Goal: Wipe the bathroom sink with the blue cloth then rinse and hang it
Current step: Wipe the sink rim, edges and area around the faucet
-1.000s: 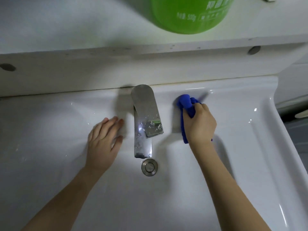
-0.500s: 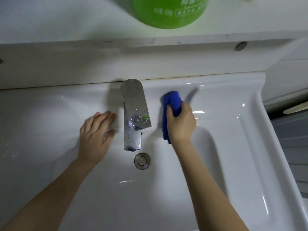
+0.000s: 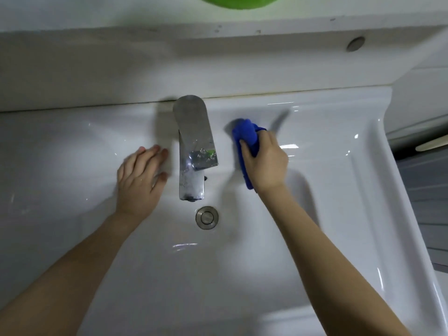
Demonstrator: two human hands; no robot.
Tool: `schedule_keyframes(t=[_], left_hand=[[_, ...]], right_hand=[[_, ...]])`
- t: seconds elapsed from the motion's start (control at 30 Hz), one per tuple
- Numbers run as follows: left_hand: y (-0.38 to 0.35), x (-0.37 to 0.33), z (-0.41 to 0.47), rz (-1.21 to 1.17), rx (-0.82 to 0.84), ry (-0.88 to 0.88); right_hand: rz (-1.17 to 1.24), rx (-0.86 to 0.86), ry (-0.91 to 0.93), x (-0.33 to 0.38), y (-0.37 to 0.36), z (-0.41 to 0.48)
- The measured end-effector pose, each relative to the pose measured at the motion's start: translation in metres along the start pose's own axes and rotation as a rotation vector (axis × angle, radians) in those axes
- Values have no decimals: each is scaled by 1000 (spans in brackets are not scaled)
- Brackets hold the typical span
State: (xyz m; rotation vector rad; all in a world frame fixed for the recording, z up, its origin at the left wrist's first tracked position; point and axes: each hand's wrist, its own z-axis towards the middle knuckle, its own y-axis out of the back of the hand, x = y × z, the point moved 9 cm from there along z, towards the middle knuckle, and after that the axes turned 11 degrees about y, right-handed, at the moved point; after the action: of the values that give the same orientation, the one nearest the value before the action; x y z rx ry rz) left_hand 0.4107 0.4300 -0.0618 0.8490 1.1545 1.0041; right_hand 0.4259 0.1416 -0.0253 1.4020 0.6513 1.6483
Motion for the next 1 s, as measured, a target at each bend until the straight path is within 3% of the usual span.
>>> schedule_keyframes(t=[0.1,0.17,0.23,0.33,0.47,0.6,0.67,0.77,0.83,0.9,1.0], left_hand=[[-1,1,0,3,12,-16],[-1,1,0,2,32,-18],[0,1,1,11,44,-9],[0,0,0,10,50,16],[-1,-1,1,16,66,16],[-3,1,0,16,107,35],[-4,2,1,23,115,28],[-3,3,0,29,108,25],[-4,2,1,23,104,27],[-3,0,1,26,92,30],[-2,0,-1,20,66,43]], right_hand=[[50,87,97,25,-15,1],[41,127,41,2,-4,-4],[-38,87,-55,-32,17,-10],[-184,-15,-47,-30,23,-3],[78,-22,-238,-6,-7,4],[51,90,113,11,-3,-2],[-18,68,146,-11,14,1],[-37,37,27,-55,38,-7],[109,2,-238,-87,49,-23],[145,-138,-457,-102,58,-39],[141,-158,-432,-67,35,-50]])
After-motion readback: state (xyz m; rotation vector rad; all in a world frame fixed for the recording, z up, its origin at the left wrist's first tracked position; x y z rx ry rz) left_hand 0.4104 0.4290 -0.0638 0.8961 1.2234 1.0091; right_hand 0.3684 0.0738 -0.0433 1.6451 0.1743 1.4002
